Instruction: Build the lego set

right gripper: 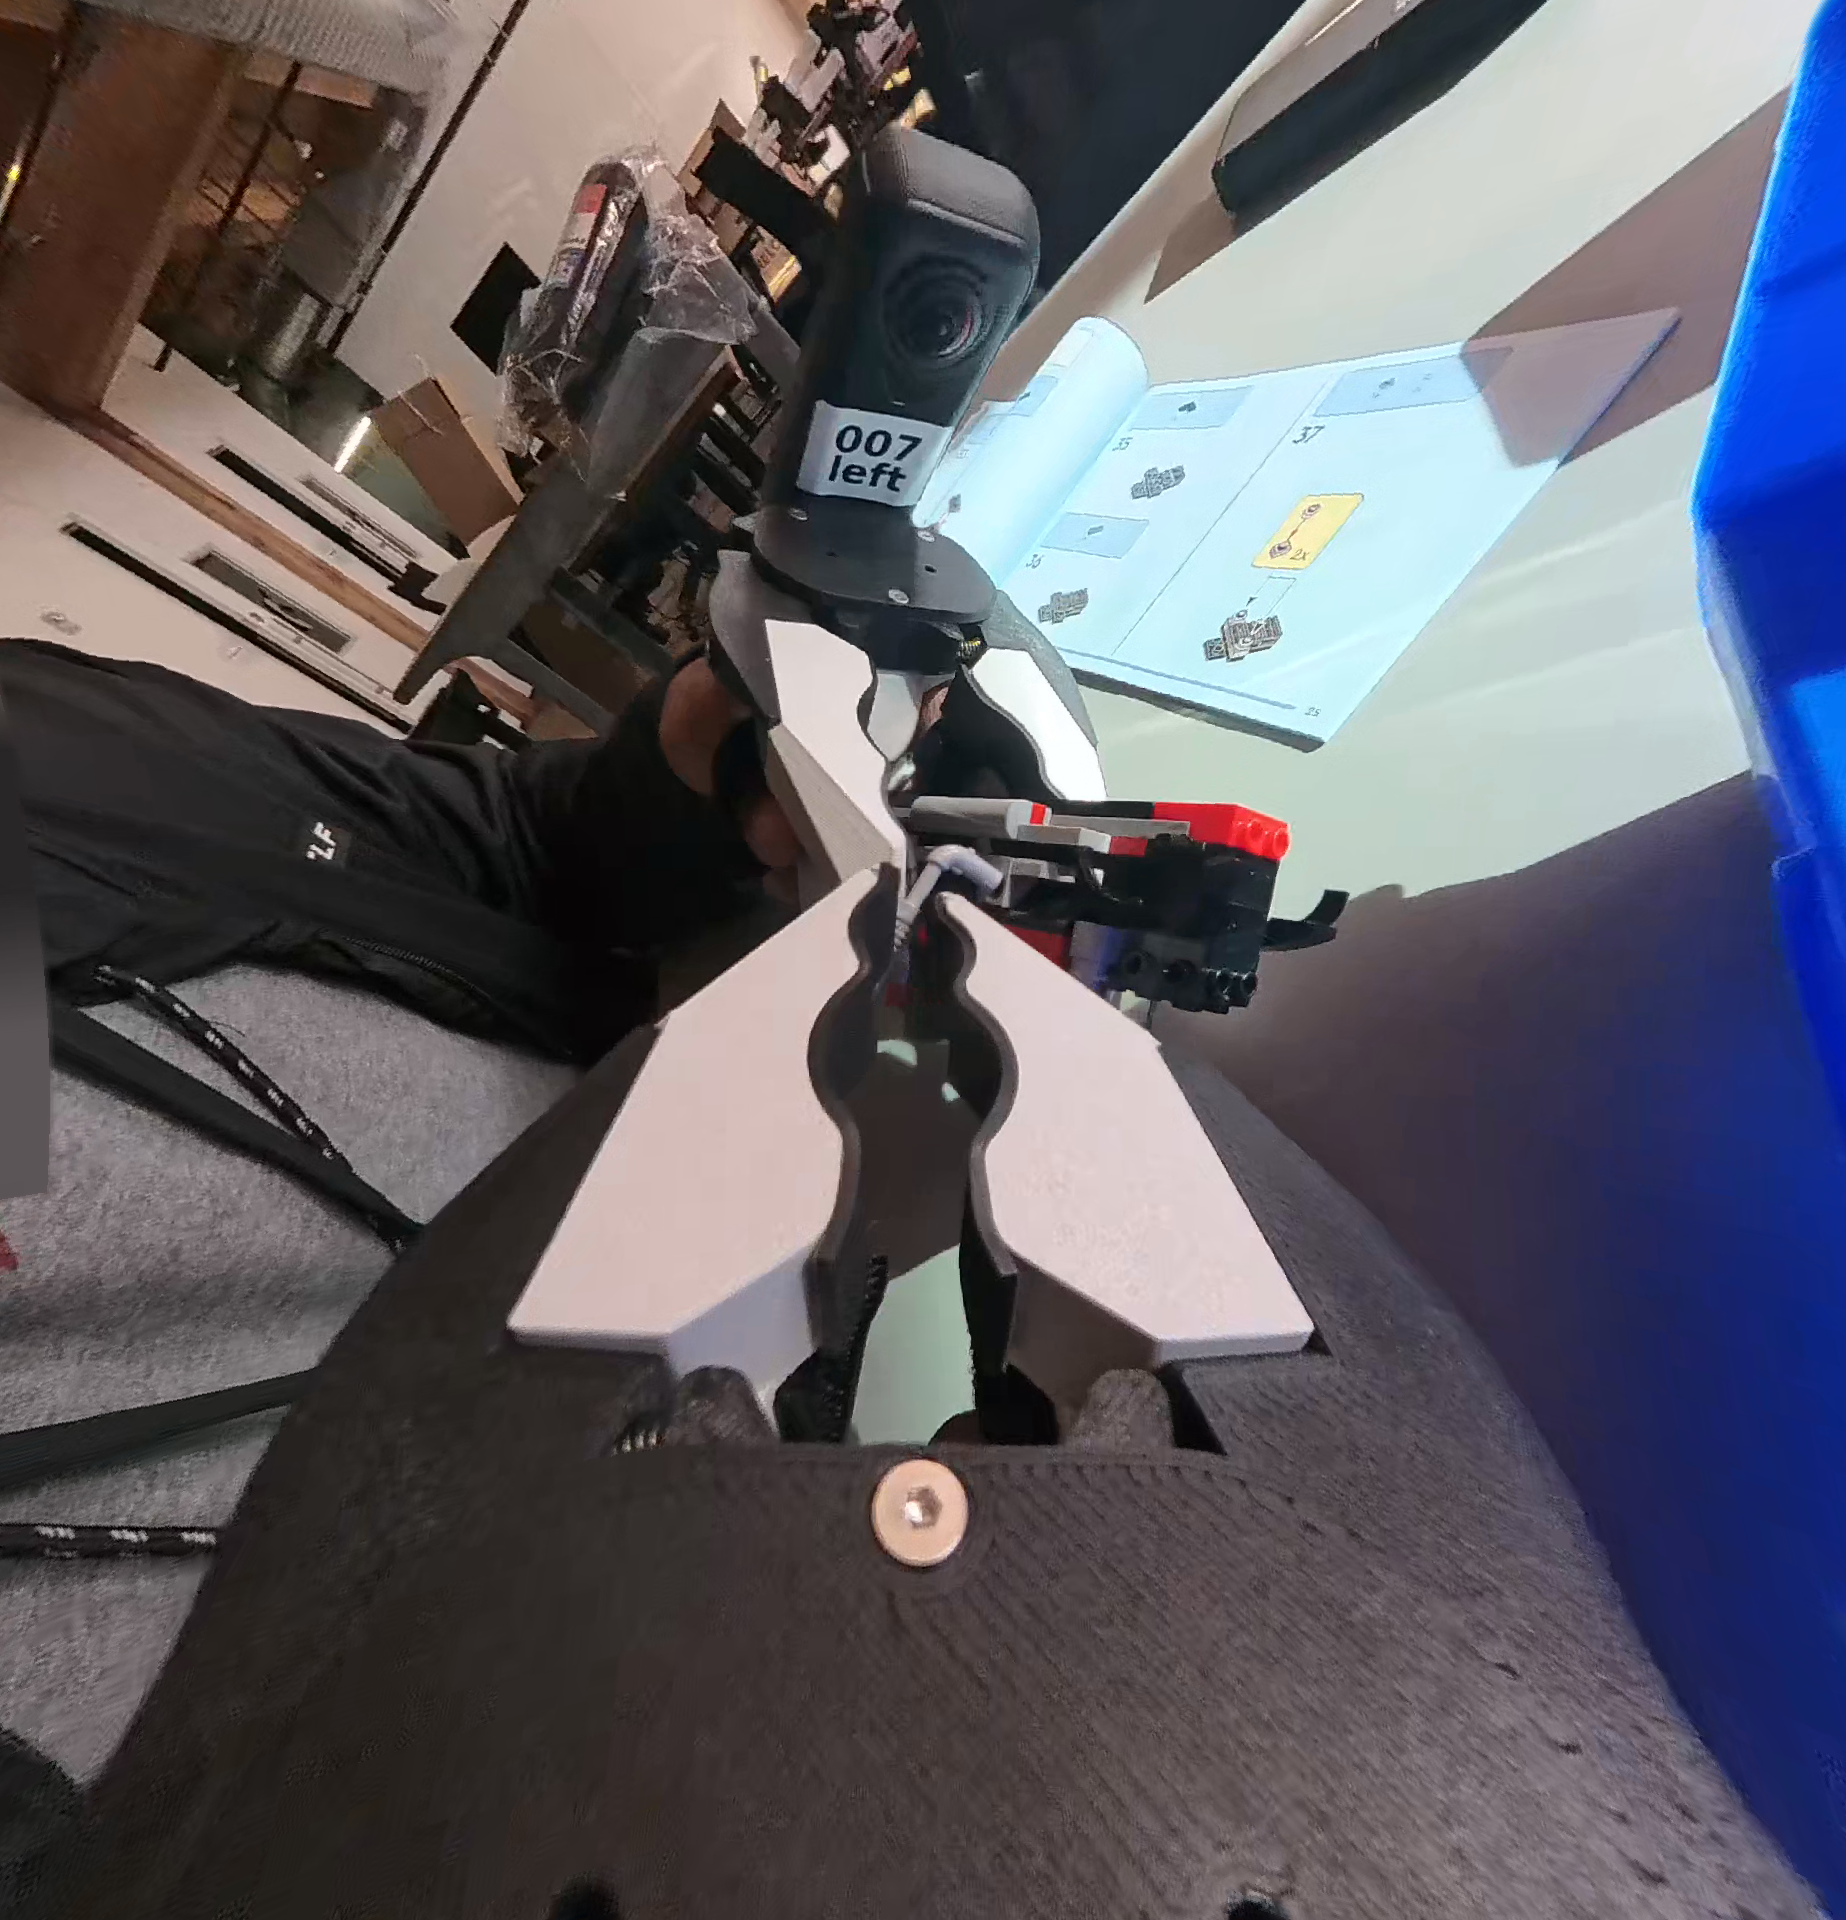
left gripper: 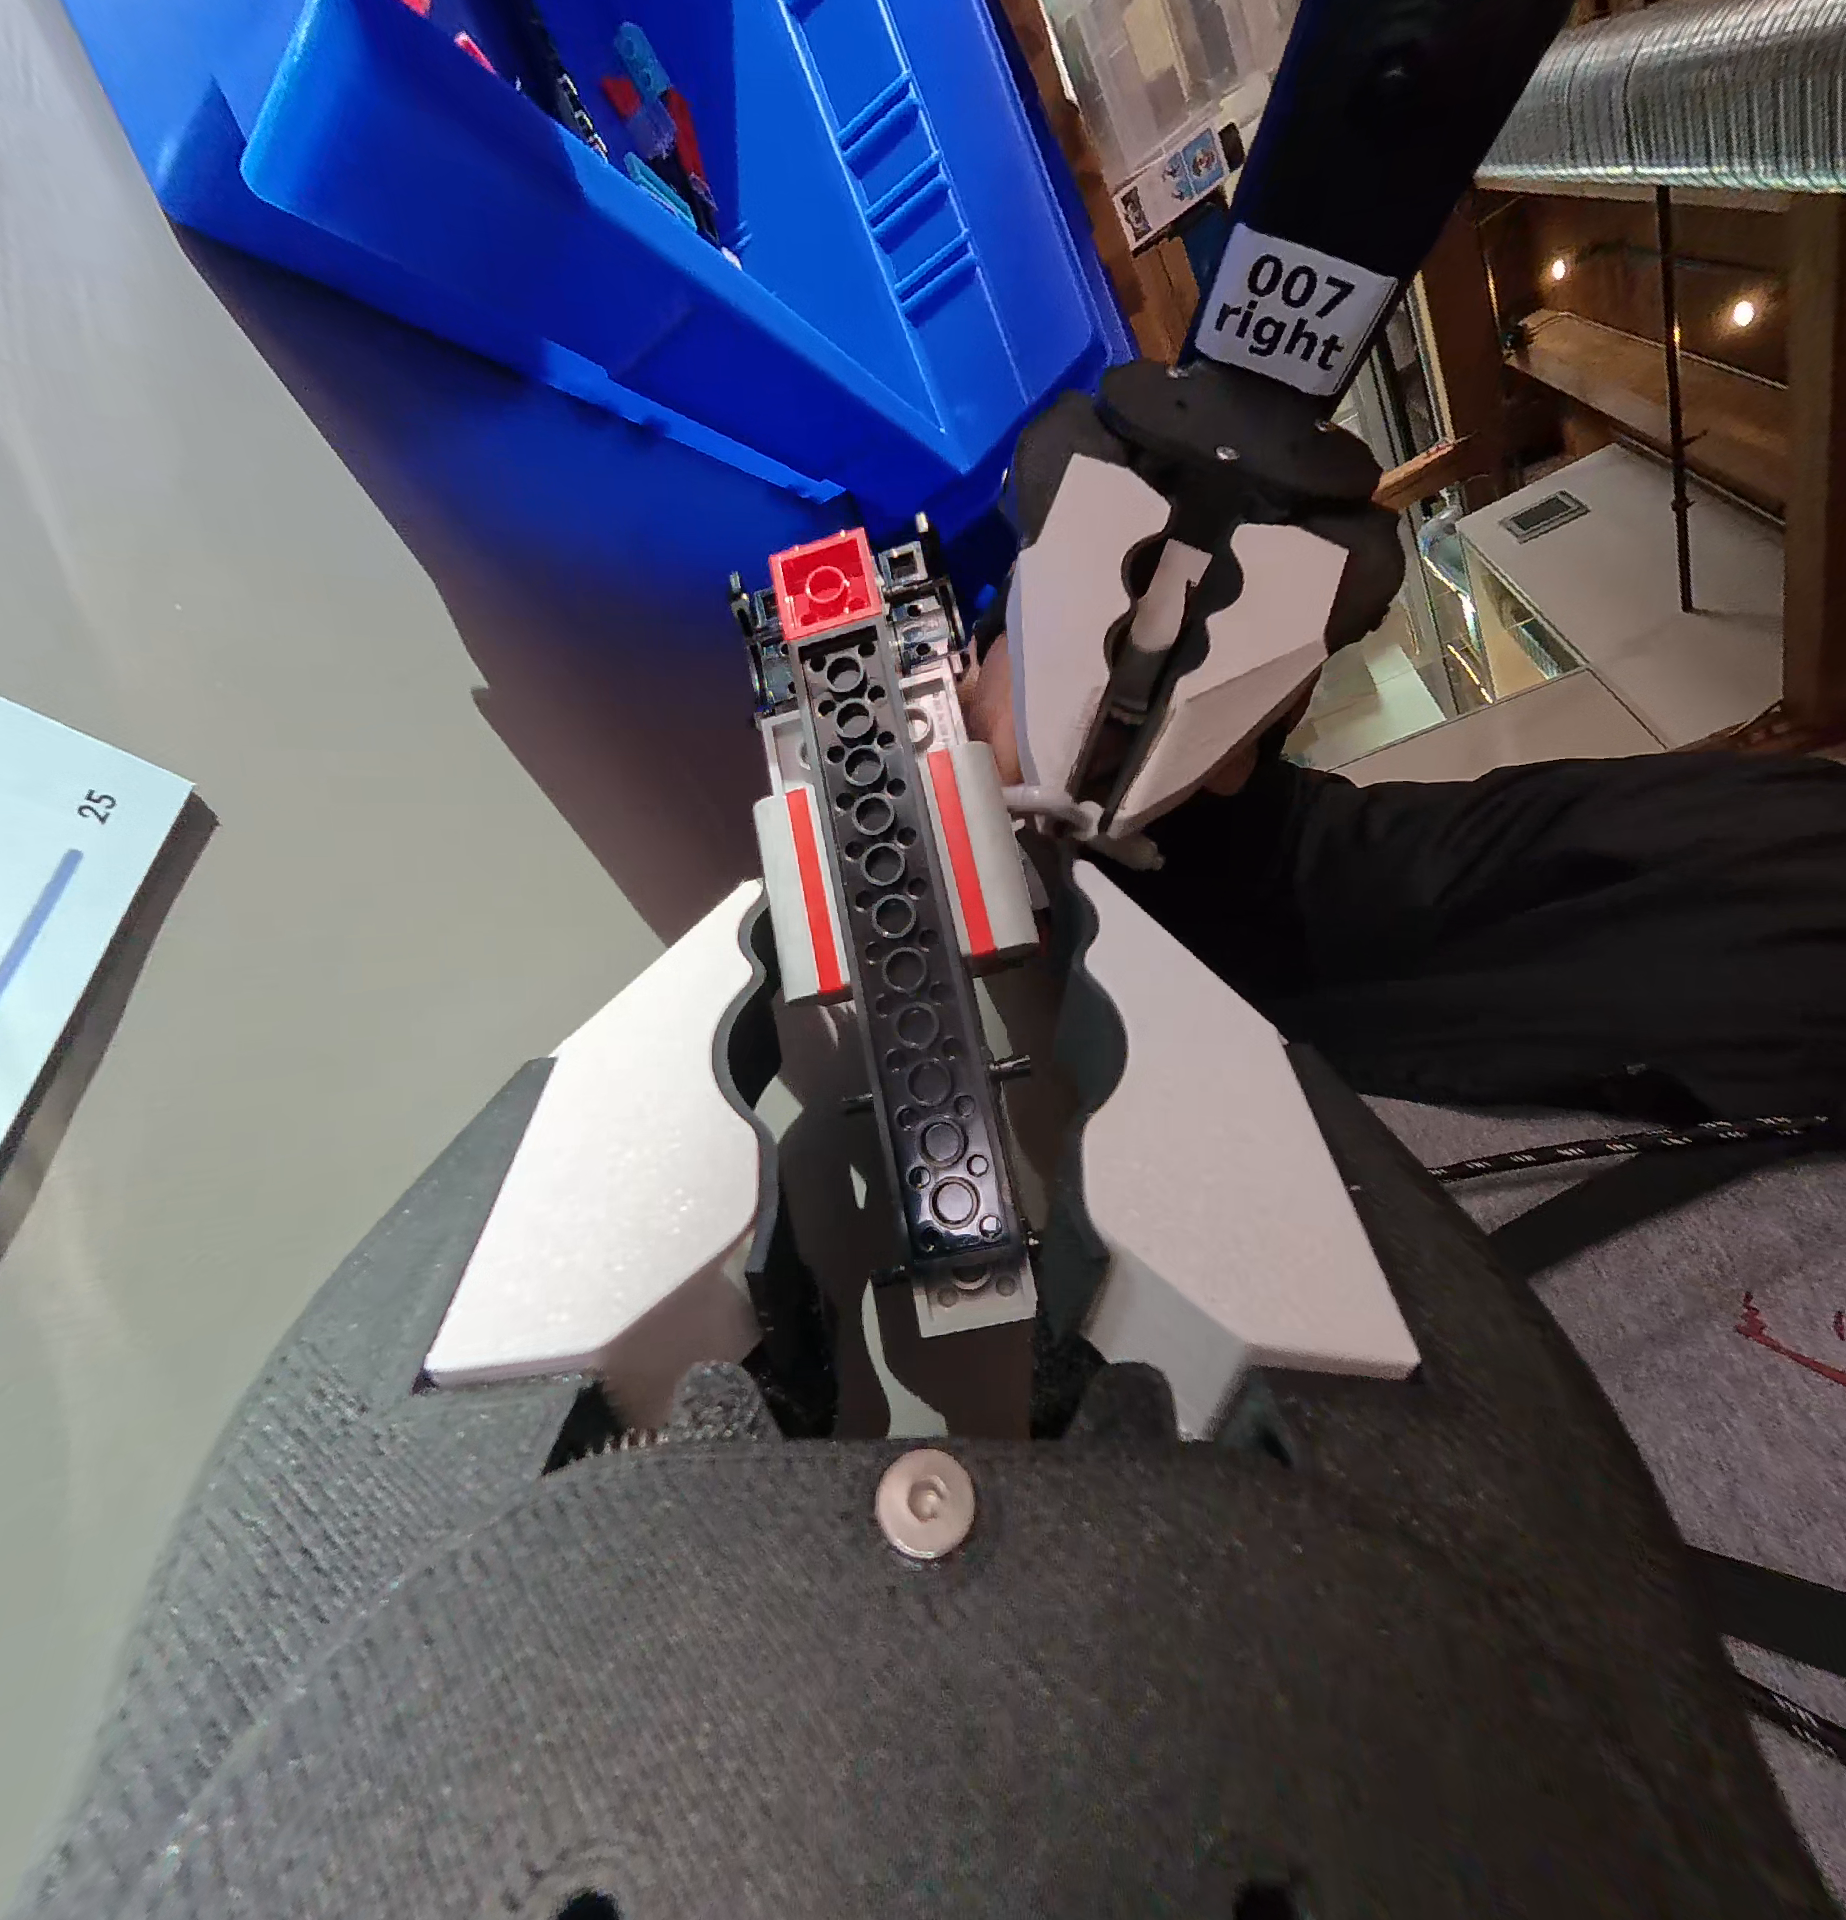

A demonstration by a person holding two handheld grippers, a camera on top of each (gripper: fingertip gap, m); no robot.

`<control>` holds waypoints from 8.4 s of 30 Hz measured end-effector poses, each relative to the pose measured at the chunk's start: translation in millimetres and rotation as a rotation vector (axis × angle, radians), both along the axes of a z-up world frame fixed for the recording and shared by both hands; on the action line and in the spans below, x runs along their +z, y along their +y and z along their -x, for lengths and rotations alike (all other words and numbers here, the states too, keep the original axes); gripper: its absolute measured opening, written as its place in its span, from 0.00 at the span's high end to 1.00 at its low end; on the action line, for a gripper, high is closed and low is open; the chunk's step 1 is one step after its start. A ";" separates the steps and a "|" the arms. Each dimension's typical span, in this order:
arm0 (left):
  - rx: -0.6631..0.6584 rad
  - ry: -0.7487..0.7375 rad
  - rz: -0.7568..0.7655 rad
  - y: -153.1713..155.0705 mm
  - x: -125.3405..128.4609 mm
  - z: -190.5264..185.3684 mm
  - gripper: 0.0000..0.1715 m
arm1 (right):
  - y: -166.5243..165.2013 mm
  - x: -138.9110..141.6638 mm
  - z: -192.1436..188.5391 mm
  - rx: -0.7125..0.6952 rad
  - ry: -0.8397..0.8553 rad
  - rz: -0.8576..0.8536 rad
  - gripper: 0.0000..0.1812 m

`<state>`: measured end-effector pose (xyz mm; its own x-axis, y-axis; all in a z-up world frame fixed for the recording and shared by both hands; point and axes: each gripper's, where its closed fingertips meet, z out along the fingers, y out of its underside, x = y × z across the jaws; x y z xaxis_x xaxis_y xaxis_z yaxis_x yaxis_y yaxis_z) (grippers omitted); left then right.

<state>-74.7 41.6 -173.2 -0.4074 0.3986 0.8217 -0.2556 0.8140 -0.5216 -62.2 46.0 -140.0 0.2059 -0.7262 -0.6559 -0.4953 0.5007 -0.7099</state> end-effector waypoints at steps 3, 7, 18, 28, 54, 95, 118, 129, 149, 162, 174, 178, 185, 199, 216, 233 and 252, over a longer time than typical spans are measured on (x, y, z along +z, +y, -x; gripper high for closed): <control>-0.001 -0.004 -0.001 0.1 -0.9 0.1 0.69 | 4.2 -1.9 1.6 0.026 0.010 -0.024 0.97; -0.006 -0.004 0.001 0.5 -0.7 1.0 0.69 | 1.4 -3.1 1.7 0.016 0.014 -0.011 0.97; 0.016 -0.009 -0.009 -1.9 -2.7 -1.9 0.69 | -9.5 -6.3 1.6 -0.051 0.016 0.104 0.98; 0.056 -0.008 -0.031 -6.1 -5.7 -7.4 0.70 | -14.0 -10.8 -3.4 -0.127 -0.025 0.282 0.97; 0.080 -0.063 -0.028 -8.2 -11.0 -8.5 0.70 | -19.2 -19.3 -7.3 -0.188 0.003 0.557 0.98; 0.094 -0.453 0.170 -8.7 -16.5 -7.8 0.70 | -9.7 -26.4 0.2 0.061 0.250 0.860 0.98; 0.063 -0.276 0.109 -3.2 -10.6 4.0 0.70 | -6.2 -20.8 4.4 0.226 0.175 1.033 1.00; 0.060 -0.130 0.049 -2.7 -6.7 8.0 0.70 | -7.0 -14.8 5.3 0.173 0.097 0.916 1.00; 0.166 0.176 -0.082 -12.9 7.5 -9.1 0.70 | -26.3 11.6 -5.8 -0.018 -0.040 0.762 0.98; 0.215 0.224 -0.085 -18.0 10.6 -17.9 0.69 | -16.5 -2.9 6.8 0.088 -0.143 0.939 0.95; 0.198 0.214 -0.078 -16.1 10.4 -14.7 0.69 | -18.4 -6.9 5.3 0.072 -0.207 1.064 0.91; 0.189 0.208 -0.075 -15.0 10.3 -12.7 0.69 | -16.1 -6.7 4.2 0.070 -0.237 1.047 0.95; 0.154 0.160 -0.057 -11.2 8.2 -5.1 0.69 | -16.6 0.0 5.5 0.057 -0.206 0.798 0.96; 0.146 0.067 -0.019 -11.2 3.1 -3.2 0.69 | -10.4 -2.5 14.3 0.075 0.002 0.247 0.96; 0.147 0.066 -0.019 -11.3 2.9 -3.2 0.70 | -15.8 -12.4 10.1 0.028 0.042 0.401 0.96; 0.156 0.203 -0.081 -10.3 9.4 -0.9 0.69 | -17.1 -4.1 5.3 -0.017 0.033 0.470 0.96; 0.163 0.189 -0.080 -10.5 7.9 -0.8 0.69 | -22.8 -4.5 3.9 -0.046 0.017 0.584 1.00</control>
<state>-73.9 31.1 -165.4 -0.2967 0.2707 0.9158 -0.4736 0.7911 -0.3873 -66.1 23.2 -144.5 0.1590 -0.9763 -0.1467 -0.4957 0.0495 -0.8671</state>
